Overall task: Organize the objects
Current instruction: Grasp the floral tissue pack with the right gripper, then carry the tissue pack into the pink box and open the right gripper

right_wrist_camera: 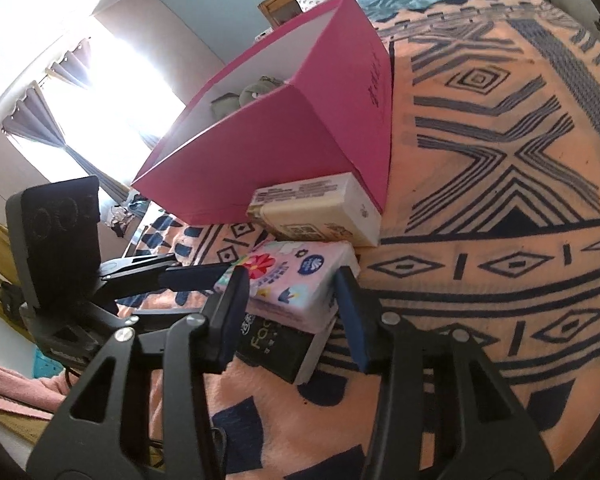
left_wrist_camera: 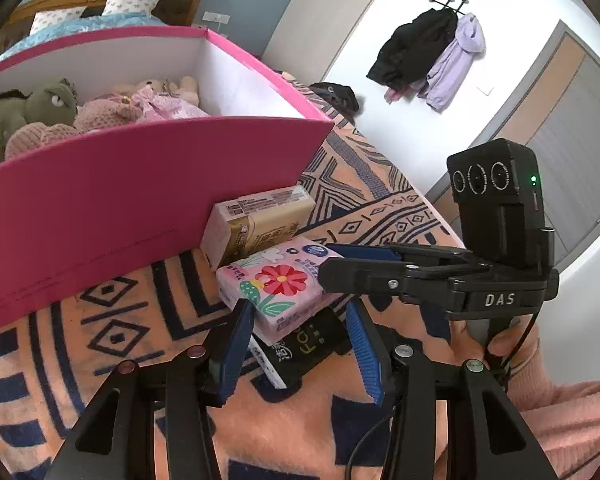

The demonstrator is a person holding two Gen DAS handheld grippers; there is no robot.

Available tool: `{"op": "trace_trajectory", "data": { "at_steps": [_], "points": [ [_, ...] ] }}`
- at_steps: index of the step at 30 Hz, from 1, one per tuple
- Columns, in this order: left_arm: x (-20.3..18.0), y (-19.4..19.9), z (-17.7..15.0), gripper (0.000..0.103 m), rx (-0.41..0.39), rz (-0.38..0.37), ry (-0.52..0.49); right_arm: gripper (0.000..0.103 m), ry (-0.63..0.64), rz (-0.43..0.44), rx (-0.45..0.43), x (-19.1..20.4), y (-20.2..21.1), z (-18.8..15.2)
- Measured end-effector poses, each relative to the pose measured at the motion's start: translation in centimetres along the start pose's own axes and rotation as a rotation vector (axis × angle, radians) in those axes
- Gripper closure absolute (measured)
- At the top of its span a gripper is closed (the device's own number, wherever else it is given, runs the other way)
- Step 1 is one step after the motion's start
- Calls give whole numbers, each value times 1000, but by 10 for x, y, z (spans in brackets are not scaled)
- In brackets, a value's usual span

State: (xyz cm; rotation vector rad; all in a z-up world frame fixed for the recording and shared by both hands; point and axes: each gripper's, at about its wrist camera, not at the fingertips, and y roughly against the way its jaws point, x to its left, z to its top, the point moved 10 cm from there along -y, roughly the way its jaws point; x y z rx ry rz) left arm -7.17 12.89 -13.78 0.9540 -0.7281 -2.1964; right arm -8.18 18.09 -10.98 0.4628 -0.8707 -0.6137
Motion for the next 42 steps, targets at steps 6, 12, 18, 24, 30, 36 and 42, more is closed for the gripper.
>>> {"op": "trace_trajectory", "data": {
  "at_steps": [6, 12, 18, 24, 30, 36, 42],
  "points": [
    [-9, 17, 4, 55, -32, -27, -9, 55, 46, -10, -16, 14, 8, 2],
    [-15, 39, 12, 55, -80, -30, -37, 55, 96, -4, -50, 34, 19, 9],
    [-27, 59, 26, 51, -131, -5, -91, 55, 144, -3, -89, 53, 31, 21],
    [-32, 79, 44, 51, -187, 13, -135, 55, 180, 8, -124, 67, 39, 38],
    [-32, 87, 62, 51, -226, 37, -160, 55, 222, 9, -154, 77, 45, 55],
    [-30, 91, 79, 51, -248, 86, -198, 55, 240, 24, -184, 80, 49, 76],
    [-25, 88, 96, 51, -250, 107, -214, 55, 234, 31, -192, 74, 45, 95]
  ]
}}
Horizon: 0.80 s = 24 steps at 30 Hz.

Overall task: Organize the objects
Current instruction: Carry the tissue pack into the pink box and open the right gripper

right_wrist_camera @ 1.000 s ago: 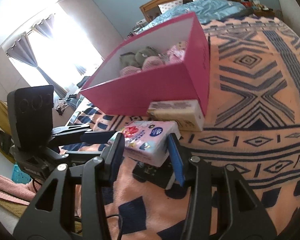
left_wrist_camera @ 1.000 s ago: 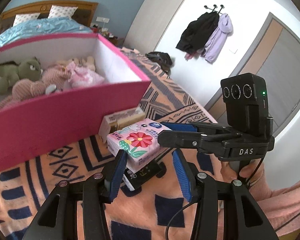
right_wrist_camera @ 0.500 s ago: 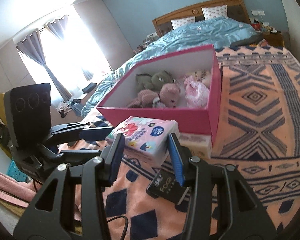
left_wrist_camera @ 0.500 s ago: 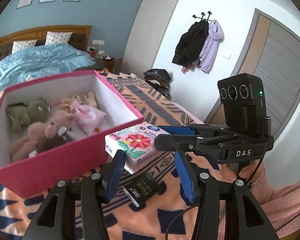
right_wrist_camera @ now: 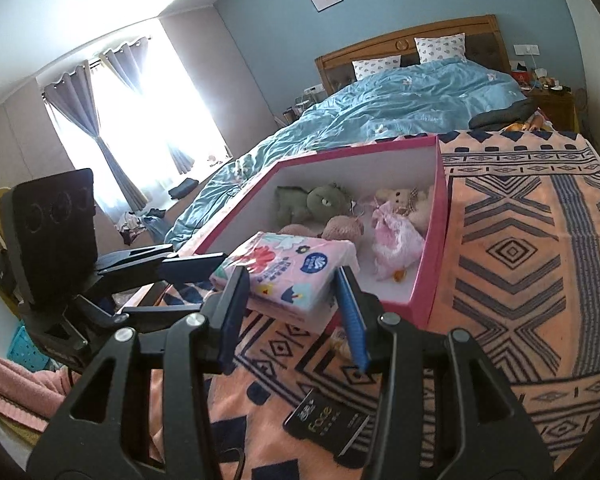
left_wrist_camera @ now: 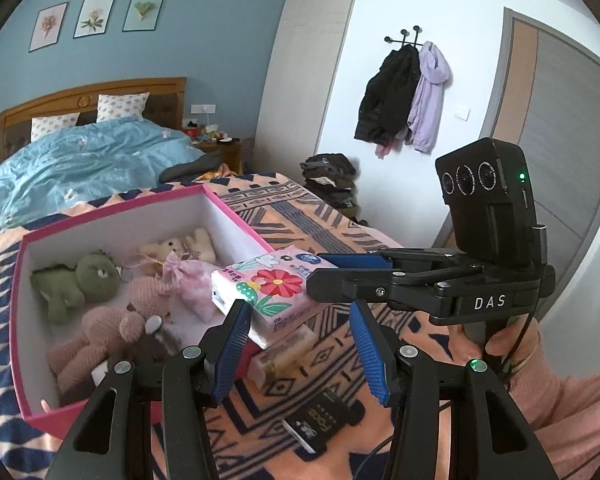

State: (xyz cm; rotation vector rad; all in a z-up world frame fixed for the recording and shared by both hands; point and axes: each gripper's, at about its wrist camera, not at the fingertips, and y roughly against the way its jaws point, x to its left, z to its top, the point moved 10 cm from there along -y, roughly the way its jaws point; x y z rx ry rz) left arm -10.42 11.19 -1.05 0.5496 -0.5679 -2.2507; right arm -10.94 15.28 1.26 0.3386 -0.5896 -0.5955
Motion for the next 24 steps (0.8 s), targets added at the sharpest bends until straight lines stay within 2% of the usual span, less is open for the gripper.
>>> {"op": "trace_trajectory", "data": {
  "at_steps": [13, 24],
  "points": [
    [28, -25, 19, 51, 22, 18, 19, 55, -11, -17, 9, -21, -19, 26],
    [47, -52, 9, 51, 77, 46, 51, 55, -24, -53, 71, -43, -45, 22]
  ]
}}
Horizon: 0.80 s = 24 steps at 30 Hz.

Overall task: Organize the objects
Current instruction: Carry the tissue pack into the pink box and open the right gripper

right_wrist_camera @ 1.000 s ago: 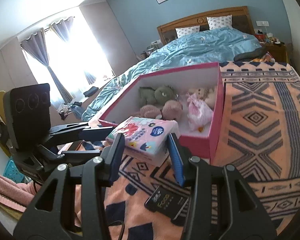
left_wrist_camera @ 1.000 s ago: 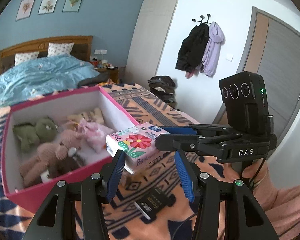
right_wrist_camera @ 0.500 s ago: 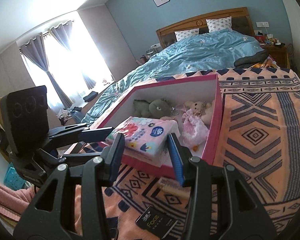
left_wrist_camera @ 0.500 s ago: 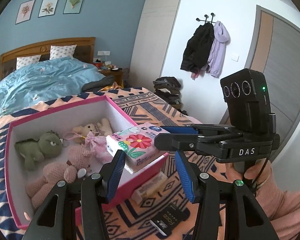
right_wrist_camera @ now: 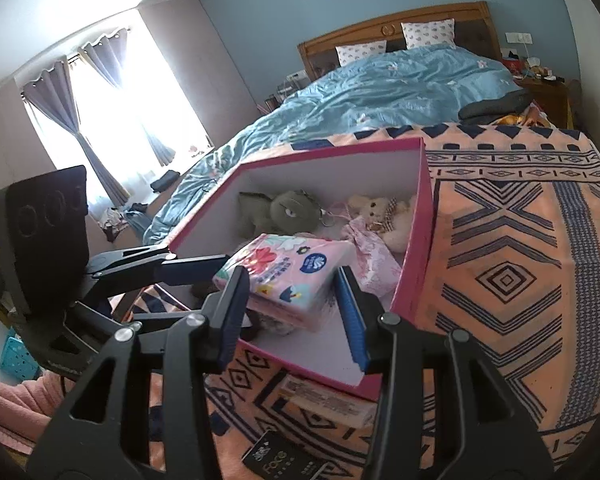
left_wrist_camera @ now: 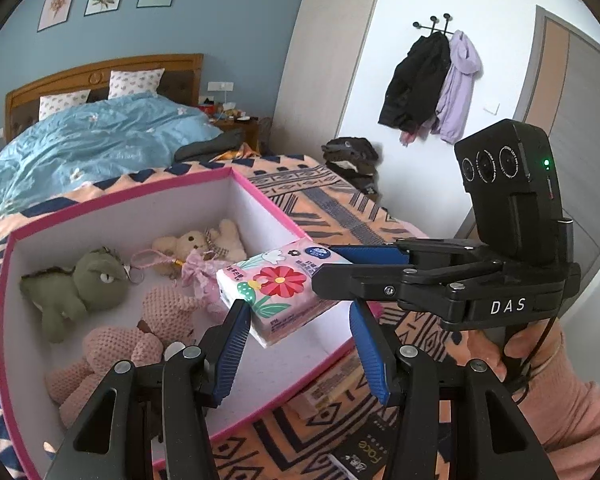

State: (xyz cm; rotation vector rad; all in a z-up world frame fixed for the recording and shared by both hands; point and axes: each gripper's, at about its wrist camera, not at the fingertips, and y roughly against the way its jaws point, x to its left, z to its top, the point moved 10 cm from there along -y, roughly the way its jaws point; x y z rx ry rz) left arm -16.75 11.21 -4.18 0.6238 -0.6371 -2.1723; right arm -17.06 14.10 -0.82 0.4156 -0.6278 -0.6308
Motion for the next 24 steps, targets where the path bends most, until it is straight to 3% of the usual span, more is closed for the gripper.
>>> {"op": "trace_trajectory", "data": {
  "at_steps": [11, 17, 24],
  "points": [
    [13, -24, -11, 51, 60, 7, 27, 53, 3, -50, 42, -10, -15, -5],
    [19, -36, -20, 51, 88, 27, 32, 53, 50, -120, 31, -9, -16, -4],
    [20, -24, -23, 51, 57, 33, 35, 53, 54, -104, -9, -4, -3, -3]
  ]
}}
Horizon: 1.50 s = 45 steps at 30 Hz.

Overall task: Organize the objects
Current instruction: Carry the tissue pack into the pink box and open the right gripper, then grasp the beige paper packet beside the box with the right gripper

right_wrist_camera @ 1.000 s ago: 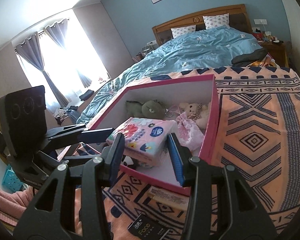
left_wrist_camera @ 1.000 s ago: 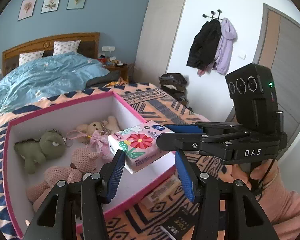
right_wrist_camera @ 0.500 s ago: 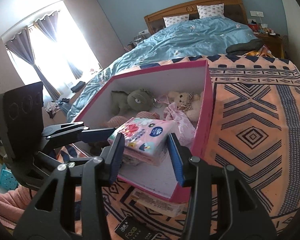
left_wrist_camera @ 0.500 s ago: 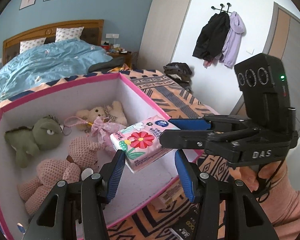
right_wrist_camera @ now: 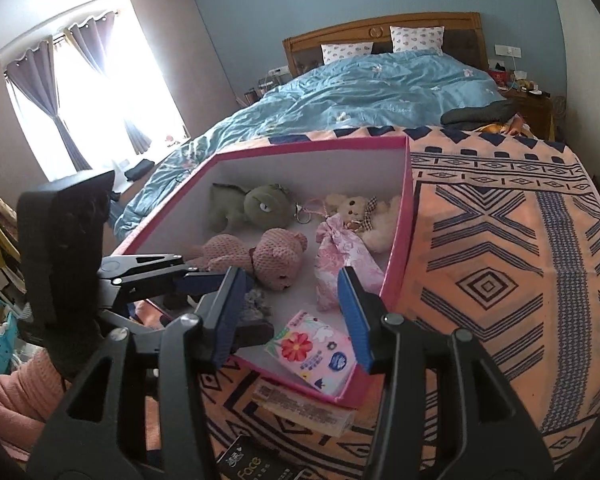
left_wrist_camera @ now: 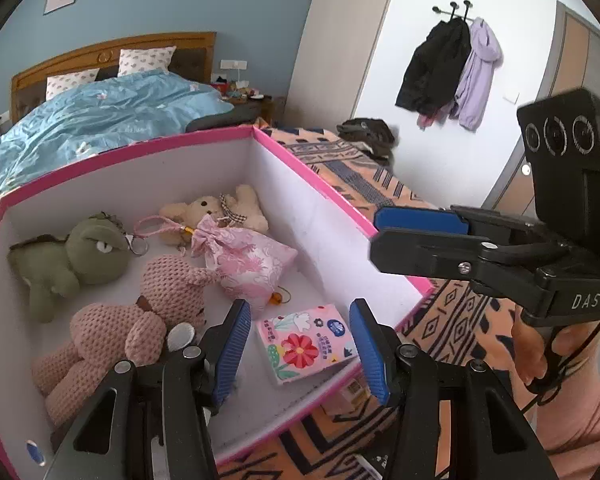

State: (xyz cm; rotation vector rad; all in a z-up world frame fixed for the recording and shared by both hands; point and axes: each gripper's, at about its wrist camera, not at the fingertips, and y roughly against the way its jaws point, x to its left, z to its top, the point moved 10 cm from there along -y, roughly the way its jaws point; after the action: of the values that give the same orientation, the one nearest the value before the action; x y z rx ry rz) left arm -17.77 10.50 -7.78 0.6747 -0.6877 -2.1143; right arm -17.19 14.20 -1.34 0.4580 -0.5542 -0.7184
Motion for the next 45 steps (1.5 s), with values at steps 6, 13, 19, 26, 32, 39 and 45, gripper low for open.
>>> {"op": "trace_trajectory", "data": {
  "at_steps": [6, 13, 19, 26, 32, 39, 45],
  "points": [
    [-5, 27, -4, 49, -59, -9, 6, 52, -9, 38, -24, 6, 17, -9],
    [-23, 59, -13, 48, -119, -31, -13, 50, -25, 63, -38, 10, 35, -25],
    [-38, 64, -32, 48, -117, -79, -9, 49, -46, 66, -11, 7, 36, -52],
    [-52, 33, -64, 48, -22, -98, 0, 49, -113, 51, 50, -8, 24, -81],
    [-41, 0, -77, 48, 46, -98, 72, 49, -189, 40, 89, -26, 9, -95],
    [-44, -15, -75, 51, 58, -101, 99, 51, -213, 60, 110, -28, -6, -97],
    [-53, -14, -77, 51, 69, -129, 84, 53, -193, 68, 120, -22, -6, -100]
  ]
}}
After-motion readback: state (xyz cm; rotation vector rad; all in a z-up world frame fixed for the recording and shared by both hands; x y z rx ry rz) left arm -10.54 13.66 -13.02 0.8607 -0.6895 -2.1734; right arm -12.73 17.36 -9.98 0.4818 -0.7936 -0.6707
